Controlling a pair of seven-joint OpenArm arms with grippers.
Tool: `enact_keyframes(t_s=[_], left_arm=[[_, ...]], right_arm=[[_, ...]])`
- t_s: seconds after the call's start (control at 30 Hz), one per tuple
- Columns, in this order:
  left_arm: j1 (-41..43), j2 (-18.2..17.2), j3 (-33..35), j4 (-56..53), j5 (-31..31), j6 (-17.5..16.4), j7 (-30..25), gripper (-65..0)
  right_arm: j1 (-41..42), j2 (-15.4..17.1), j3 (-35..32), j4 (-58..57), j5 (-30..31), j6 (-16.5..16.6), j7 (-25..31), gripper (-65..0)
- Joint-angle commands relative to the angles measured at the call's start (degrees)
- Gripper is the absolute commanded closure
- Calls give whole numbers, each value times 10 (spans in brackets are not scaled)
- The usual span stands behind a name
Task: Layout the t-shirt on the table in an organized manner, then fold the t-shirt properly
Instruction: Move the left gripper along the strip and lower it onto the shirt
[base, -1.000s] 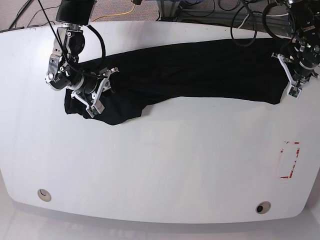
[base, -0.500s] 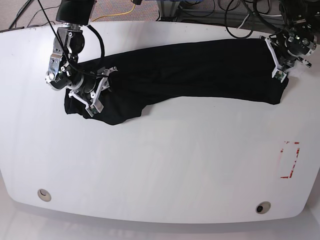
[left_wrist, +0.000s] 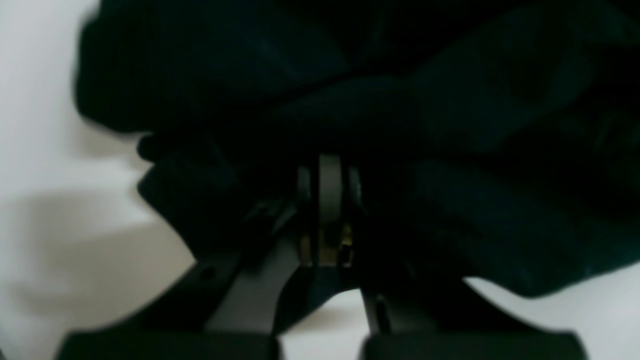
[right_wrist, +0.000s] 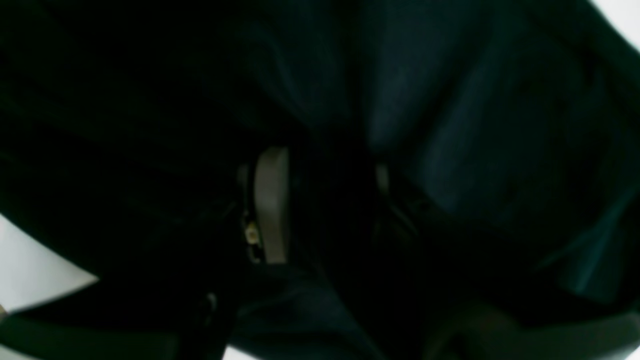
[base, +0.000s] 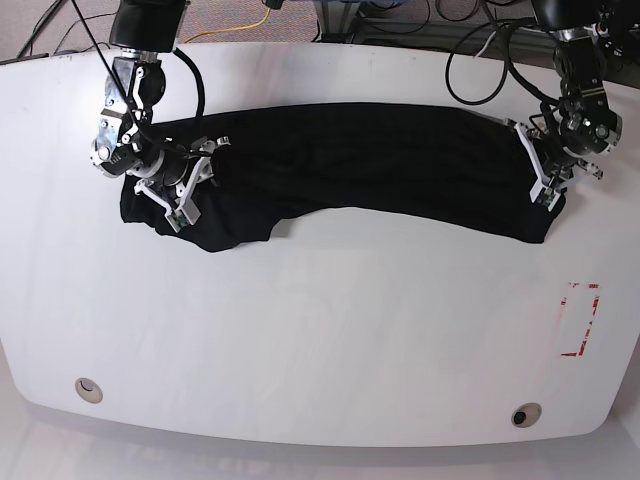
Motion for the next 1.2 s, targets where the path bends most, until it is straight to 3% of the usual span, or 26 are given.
enact_keyframes(t_s=[0.0, 0.4, 0.6, 0.83, 0.9, 1.17], left_arm=[[-7, 0, 14, -29, 12, -10, 36, 0], [-17, -19, 34, 16, 11, -10, 40, -3], [-9, -45, 33, 58, 9, -10, 71, -4], [-11, -47, 26, 121, 9, -10, 85, -8], [-13, -46, 23, 132, 8, -10, 89, -36], [-64, -42, 21, 156, 8, -10, 100, -339]], right_arm=[[7, 14, 2, -7, -8, -1, 6, -193], [8, 30, 2, -16, -8, -1, 15, -193], [9, 36, 2, -16, -6, -1, 15, -193], [9, 36, 2, -16, -6, -1, 15, -193], [9, 35, 2, -16, -6, -1, 15, -193], [9, 34, 1, -16, -6, -1, 15, -193]])
